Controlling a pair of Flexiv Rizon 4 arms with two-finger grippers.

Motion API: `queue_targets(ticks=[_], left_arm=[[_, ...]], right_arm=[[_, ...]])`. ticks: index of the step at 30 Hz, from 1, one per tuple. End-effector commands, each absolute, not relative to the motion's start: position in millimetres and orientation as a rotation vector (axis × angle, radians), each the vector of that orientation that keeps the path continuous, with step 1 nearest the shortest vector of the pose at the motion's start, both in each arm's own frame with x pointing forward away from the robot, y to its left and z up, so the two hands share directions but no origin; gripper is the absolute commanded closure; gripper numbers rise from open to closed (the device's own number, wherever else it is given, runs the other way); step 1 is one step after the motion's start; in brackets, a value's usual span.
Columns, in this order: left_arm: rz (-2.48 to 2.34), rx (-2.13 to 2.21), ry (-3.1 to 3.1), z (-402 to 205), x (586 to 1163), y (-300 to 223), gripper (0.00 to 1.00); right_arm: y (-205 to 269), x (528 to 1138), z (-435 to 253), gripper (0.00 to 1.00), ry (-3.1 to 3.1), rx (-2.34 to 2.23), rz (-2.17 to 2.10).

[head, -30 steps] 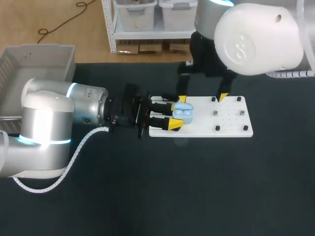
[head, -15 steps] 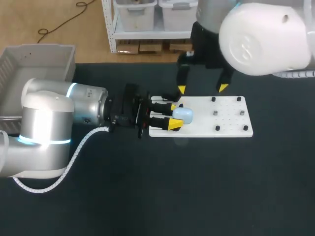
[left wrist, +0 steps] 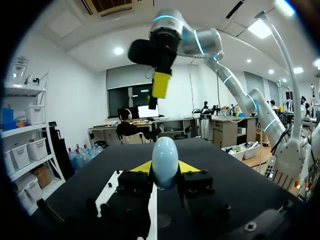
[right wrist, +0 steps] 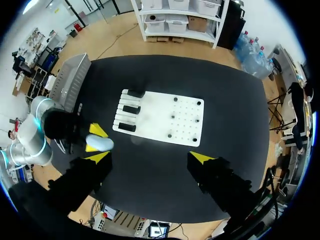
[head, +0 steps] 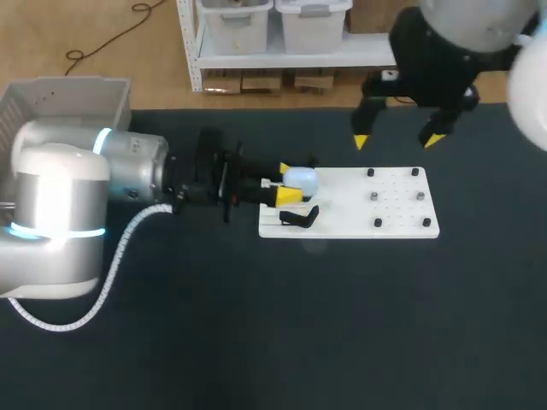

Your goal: Pick up each earbud case from the left stands, insert the matching earbuds, close the lid, and place the case in the box.

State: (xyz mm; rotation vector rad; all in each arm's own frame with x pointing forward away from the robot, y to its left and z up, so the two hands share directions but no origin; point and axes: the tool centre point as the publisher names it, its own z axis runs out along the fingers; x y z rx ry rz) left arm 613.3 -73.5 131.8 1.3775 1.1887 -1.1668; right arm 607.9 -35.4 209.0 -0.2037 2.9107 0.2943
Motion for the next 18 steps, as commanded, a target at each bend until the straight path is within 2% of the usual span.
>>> queue_targets(ticks=[1,8,18], left_arm=[[-1.070,1.361,1.270,161.3,600.7,-34.4,1.00],[-0.864,1.312,1.393,202.5,614.2,27.8,1.00],[-0.551,1.120,1.671,204.4,657.2,130.0,1.00]], right_arm=[[-40.9,596.1,206.8,0.00,2.764,-0.174,0.307],[-40.9,596.1,206.8,0.00,2.764,-0.174,0.307],[-40.9,596.1,206.8,0.00,2.764,-0.174,0.307]])
